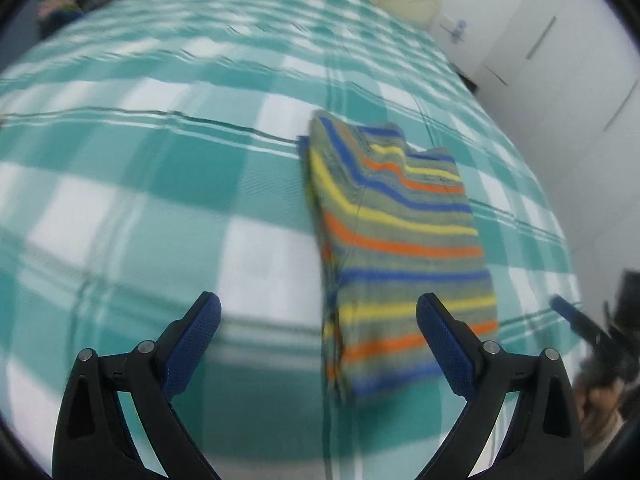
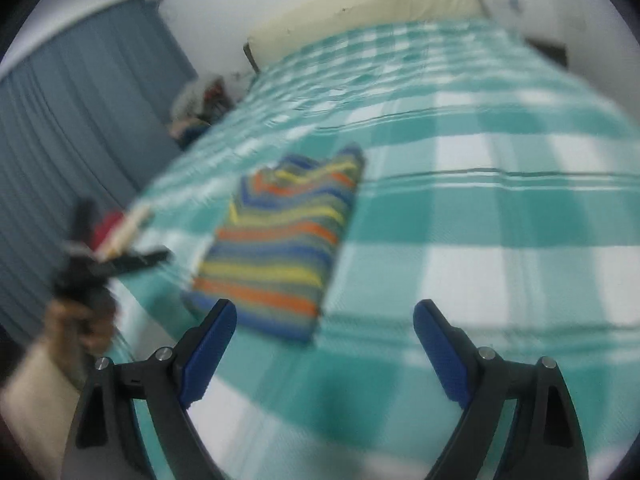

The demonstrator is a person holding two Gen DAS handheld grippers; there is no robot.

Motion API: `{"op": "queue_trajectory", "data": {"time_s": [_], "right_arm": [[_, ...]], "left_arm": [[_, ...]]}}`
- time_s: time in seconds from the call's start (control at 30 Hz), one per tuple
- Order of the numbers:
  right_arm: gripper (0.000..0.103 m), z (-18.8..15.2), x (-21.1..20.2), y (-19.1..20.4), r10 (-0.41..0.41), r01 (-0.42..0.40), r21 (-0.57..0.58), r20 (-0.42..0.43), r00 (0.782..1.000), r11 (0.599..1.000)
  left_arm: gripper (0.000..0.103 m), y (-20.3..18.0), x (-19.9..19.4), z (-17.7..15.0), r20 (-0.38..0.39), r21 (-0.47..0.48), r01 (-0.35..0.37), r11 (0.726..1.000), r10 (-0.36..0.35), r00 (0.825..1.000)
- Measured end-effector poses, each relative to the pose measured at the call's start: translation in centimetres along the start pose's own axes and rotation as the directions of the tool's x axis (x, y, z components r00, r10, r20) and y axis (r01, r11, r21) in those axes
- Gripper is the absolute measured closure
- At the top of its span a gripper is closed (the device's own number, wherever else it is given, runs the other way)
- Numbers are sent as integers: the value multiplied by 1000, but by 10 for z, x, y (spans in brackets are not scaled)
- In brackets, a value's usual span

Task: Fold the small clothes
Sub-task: 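Grasp the sweater end with both grippers and fold it over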

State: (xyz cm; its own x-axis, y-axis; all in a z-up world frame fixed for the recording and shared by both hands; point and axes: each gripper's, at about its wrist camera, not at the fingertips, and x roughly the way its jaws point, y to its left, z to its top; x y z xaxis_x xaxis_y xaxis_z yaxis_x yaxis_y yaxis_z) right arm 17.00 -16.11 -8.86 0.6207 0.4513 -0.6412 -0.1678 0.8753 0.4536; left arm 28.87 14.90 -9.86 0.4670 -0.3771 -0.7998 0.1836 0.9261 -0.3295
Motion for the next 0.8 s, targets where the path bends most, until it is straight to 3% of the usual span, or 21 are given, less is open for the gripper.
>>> {"op": "queue_trajectory", "data": {"time_s": [0.1,0.17,0.23,0.3,0.37,0.4,0.43,0.47,0.53,0.63,0.8], "right_arm": [[14,23,40,-16,114,-111,75,-46,992,991],[19,37,74,-29,198,-184,142,-94,976,973],[24,47,101,-42,238,-212,202,-114,965,956],[30,55,124,-53,271,-235,250,-120,955,939],[46,64,148,-53,301,-260,261,-133,944,930],[52,65,164,-49,320,-272,262,-161,934,926],[61,66,180,-40,311,-260,252,-188,931,932],[70,67,188,-34,299,-250,243,-192,935,937],[75,70,198,-18,244,-208,197,-184,952,958],[78,74,183,12,139,-136,30,-140,980,990],[80,92,129,53,176,-179,-117,-33,984,977]], "left_arm": [[5,6,30,15,-43,-9,45,999,-45,998],[5,9,46,22,-54,-19,70,997,-71,996],[5,10,57,28,-52,-25,91,996,-92,994],[5,11,62,33,-42,-26,109,994,-110,993],[8,4,74,38,-58,-18,140,990,-140,988],[12,-2,80,40,-72,-1,138,990,-138,988],[37,-5,83,43,-80,20,126,992,-124,989],[68,-15,88,43,-87,63,95,994,-89,992],[84,-20,87,45,-82,55,96,994,-91,992],[86,-23,59,44,-18,50,101,994,-100,995],[87,-46,-6,52,104,133,100,986,-115,988]]}}
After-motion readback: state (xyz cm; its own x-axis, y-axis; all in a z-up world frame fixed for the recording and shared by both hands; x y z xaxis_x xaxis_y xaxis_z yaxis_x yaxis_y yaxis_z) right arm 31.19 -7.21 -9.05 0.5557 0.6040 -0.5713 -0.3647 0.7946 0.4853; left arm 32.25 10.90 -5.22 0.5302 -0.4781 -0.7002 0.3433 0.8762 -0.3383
